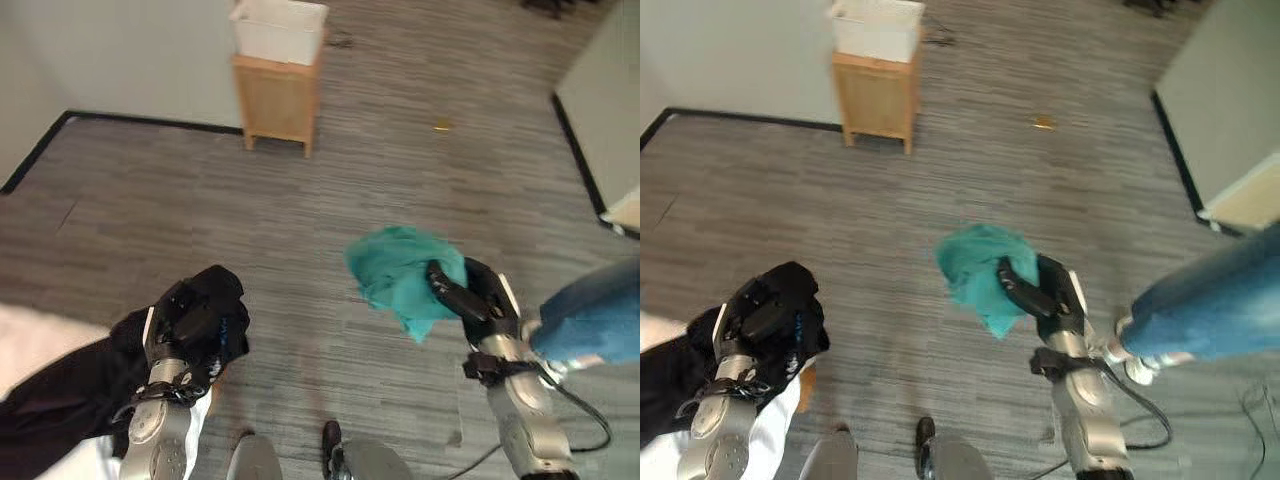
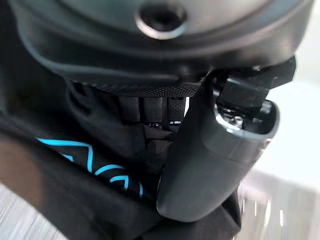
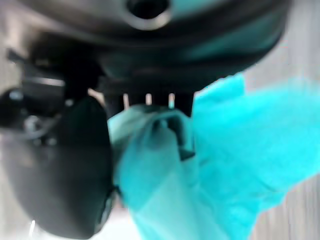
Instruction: Pick up bed clothes into laundry basket.
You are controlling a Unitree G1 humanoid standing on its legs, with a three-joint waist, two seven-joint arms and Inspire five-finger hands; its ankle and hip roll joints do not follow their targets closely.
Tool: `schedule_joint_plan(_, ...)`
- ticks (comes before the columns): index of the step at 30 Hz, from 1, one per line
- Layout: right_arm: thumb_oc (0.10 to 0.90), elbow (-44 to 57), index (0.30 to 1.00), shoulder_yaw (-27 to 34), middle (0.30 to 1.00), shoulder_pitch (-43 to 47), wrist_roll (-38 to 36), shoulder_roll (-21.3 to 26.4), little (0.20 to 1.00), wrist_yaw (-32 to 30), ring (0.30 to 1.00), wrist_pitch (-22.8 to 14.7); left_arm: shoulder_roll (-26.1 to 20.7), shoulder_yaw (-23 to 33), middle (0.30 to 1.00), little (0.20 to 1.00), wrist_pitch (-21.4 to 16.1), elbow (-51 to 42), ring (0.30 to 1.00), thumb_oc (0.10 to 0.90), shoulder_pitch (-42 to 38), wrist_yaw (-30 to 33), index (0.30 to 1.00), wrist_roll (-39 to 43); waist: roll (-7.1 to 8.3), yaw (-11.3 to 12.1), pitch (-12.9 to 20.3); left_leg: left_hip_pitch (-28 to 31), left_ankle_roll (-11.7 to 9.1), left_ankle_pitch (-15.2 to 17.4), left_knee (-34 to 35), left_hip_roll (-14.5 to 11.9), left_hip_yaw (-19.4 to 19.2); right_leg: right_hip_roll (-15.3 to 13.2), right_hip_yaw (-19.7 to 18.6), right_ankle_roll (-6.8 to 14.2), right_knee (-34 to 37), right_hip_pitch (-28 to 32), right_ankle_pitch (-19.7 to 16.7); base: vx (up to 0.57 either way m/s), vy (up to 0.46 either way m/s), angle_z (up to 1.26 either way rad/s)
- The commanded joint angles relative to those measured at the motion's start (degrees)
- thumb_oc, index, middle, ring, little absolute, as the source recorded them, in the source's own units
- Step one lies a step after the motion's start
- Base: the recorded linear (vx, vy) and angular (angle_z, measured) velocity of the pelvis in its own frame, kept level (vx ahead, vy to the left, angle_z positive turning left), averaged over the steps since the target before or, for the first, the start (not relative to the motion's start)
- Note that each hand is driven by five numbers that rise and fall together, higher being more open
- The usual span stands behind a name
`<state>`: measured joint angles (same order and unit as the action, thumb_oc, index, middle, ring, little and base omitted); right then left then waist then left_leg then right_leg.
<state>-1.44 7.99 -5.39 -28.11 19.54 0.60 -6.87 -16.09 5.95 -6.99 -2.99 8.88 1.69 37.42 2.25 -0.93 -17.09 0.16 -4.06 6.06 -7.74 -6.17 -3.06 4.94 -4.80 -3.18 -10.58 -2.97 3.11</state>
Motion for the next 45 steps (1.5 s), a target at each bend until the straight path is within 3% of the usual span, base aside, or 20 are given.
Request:
schedule_joint_plan(1,0.400,7.8,0.300,0.4,0.300,1.0,-0.2,0.8,0.300,-0.3,0.300,-7.0,-2.1,-0.6,0.300,0.300,-6.3,-5.5,0.300,0.400,-6.4,-2.2,0.300,-2.2,-1.65,-0.8,7.6,2.9,1.4,-1.1,3.3,1.9,-0.2,-6.3,2.9,6.9,4.8,3.8,3.6,-0.03,0.070,-0.41)
schedule_joint_plan(4,0.400,7.8,0.300,0.8,0.300,-0.8,-1.3,-1.2,0.300,0.1,0.300,-7.0,-2.5,-1.7,0.300,0.300,-6.3,-5.0,0.300,0.400,-8.4,-2.6,0.300,-2.5,-2.21,-2.5,9.5,3.6,1.2,-1.8,6.2,2.2,-0.2,-6.5,3.2,6.7,6.0,4.0,3.9,0.01,0.013,0.01)
schedule_joint_plan(11,0.400,7.8,0.300,-0.1,0.300,0.6,1.1,-0.2,0.300,0.8,0.300,-6.2,-1.7,-2.2,0.300,0.300,-5.1,-4.4,0.300,0.400,-6.4,-3.7,0.300,-2.8,-2.48,-2.2,11.0,4.6,2.0,-1.1,6.4,3.1,0.3,-7.0,3.4,6.7,7.3,5.5,3.7,0.03,0.014,0.07)
schedule_joint_plan(12,0.400,-4.2,0.300,2.8,0.300,-5.1,3.2,3.3,0.300,-0.9,0.300,-1.6,-8.8,-7.1,0.300,0.300,-2.8,6.9,0.300,0.400,-17.5,0.0,0.300,-15.4,-0.14,1.1,6.3,-3.2,1.6,-4.2,-3.7,2.5,1.0,-9.3,4.4,7.3,2.1,6.4,6.6,0.09,0.061,0.07)
schedule_joint_plan(14,0.400,-6.3,0.300,2.0,0.300,-6.0,4.1,3.1,0.300,0.5,0.300,-0.4,-8.8,-8.4,0.300,0.300,-2.0,7.3,0.300,0.400,-17.7,-1.3,0.300,-16.0,-0.38,1.1,7.3,-1.0,1.9,-4.4,0.2,3.1,1.7,-9.6,5.1,7.7,2.9,7.1,6.5,0.11,0.089,0.16)
schedule_joint_plan(17,0.400,-7.3,0.300,0.7,0.300,-1.7,5.4,7.1,0.300,1.8,0.300,0.7,-10.9,-9.6,0.300,0.300,-0.7,9.2,0.300,0.400,-18.9,-2.7,0.300,-17.6,-0.29,1.6,8.0,0.1,2.3,-4.1,1.6,3.4,1.7,-10.1,5.1,8.2,2.7,7.2,6.5,0.06,0.084,0.21)
schedule_joint_plan(20,0.400,-4.3,0.300,0.7,0.300,3.5,5.2,11.6,0.300,2.1,0.300,0.1,-14.7,-9.9,0.300,0.300,-0.9,8.4,0.300,0.400,-21.8,-2.6,0.300,-18.7,-0.05,2.3,8.7,0.6,2.7,-3.2,1.6,4.0,2.0,-10.7,5.3,8.8,3.6,7.9,6.1,0.05,0.073,-0.07)
schedule_joint_plan(23,0.400,-2.9,0.300,0.1,0.300,8.2,4.3,13.6,0.300,1.1,0.300,-0.9,-15.6,-10.0,0.300,0.300,-1.8,7.5,0.300,0.400,-24.8,-1.2,0.300,-18.1,0.39,2.9,9.2,0.5,2.9,-2.6,1.6,4.6,2.3,-11.3,5.4,9.2,5.7,8.5,5.2,0.07,0.076,0.07)
schedule_joint_plan(29,0.400,-0.4,0.300,-2.8,0.300,11.2,4.2,11.9,0.300,0.4,0.300,-1.5,-14.3,-9.7,0.300,0.300,-2.2,6.9,0.300,0.400,-23.9,0.0,0.300,-16.2,0.77,3.8,8.3,0.0,4.2,-0.6,0.7,5.6,1.6,-12.6,4.1,10.4,4.1,6.8,4.9,0.06,0.112,-0.03)
schedule_joint_plan(31,0.400,1.3,0.300,-4.3,0.300,10.8,5.7,11.2,0.300,1.6,0.300,-0.8,-13.9,-9.8,0.300,0.300,-1.9,7.0,0.300,0.400,-23.8,-0.1,0.300,-16.3,0.41,3.9,6.7,0.4,6.0,0.7,0.5,5.9,1.1,-13.0,2.4,11.9,-8.9,0.7,4.9,0.01,0.175,-0.31)
schedule_joint_plan(34,0.400,2.3,0.300,-5.8,0.300,9.3,6.7,9.1,0.300,2.2,0.300,-0.8,-13.9,-9.1,0.300,0.300,-1.4,6.9,0.300,0.400,-22.6,0.1,0.300,-16.8,-0.96,2.9,3.2,3.5,7.6,2.3,0.4,5.0,0.1,-12.7,3.7,13.0,-26.4,-6.2,1.3,0.07,0.133,-0.31)
schedule_joint_plan(36,0.400,3.0,0.300,-5.5,0.300,8.1,7.4,8.2,0.300,2.6,0.300,-0.2,-13.6,-8.9,0.300,0.300,-1.4,6.9,0.300,0.400,-22.2,0.1,0.300,-16.9,-1.03,2.1,2.7,5.9,7.4,2.8,1.3,5.1,0.0,-13.5,4.8,12.6,-27.7,-9.5,1.0,0.25,0.036,-0.25)
schedule_joint_plan(39,0.400,2.8,0.300,-4.1,0.300,6.3,6.9,7.3,0.300,2.7,0.300,-0.1,-12.9,-8.2,0.300,0.300,-1.9,6.6,0.300,0.400,-21.7,0.2,0.300,-16.3,-0.49,0.4,3.0,9.0,5.9,4.6,3.6,5.3,0.6,-13.8,5.5,12.4,-16.1,-10.7,1.8,0.42,-0.089,-0.16)
schedule_joint_plan(40,0.400,2.5,0.300,-3.5,0.300,5.8,6.5,7.4,0.300,2.4,0.300,-0.2,-12.5,-8.3,0.300,0.300,-2.1,7.0,0.300,0.400,-21.8,0.3,0.300,-16.0,-0.50,-0.5,3.1,10.2,5.0,5.6,4.1,4.9,1.4,-13.3,5.0,12.6,-9.0,-10.4,1.2,0.61,-0.264,-0.03)
schedule_joint_plan(41,0.400,2.3,0.300,-3.2,0.300,5.2,6.1,7.3,0.300,2.1,0.300,-0.3,-11.7,-8.4,0.300,0.300,-2.2,7.7,0.300,0.400,-22.2,0.5,0.300,-15.9,0.50,-1.8,3.4,12.2,3.6,6.9,4.1,5.0,2.6,-13.2,1.9,13.2,0.2,-11.9,-0.2,0.49,-0.200,0.06)
schedule_joint_plan(43,0.400,2.3,0.300,-3.0,0.300,4.5,5.6,7.2,0.300,2.1,0.300,-0.7,-11.0,-8.7,0.300,0.300,-2.4,8.7,0.300,0.400,-22.5,0.6,0.300,-16.3,-0.15,-2.9,4.0,13.8,2.7,7.7,4.0,3.2,3.3,-12.4,0.6,13.9,7.1,-10.5,-2.9,0.47,-0.183,0.40)
schedule_joint_plan(45,0.400,3.5,0.300,-2.2,0.300,3.4,5.7,7.1,0.300,2.8,0.300,-0.4,-10.8,-8.4,0.300,0.300,-2.5,8.7,0.300,0.400,-21.8,0.4,0.300,-16.8,0.17,-3.7,4.9,15.6,1.2,6.7,3.2,2.0,4.1,-12.4,1.0,14.4,6.7,-11.4,-4.9,0.49,-0.284,0.53)
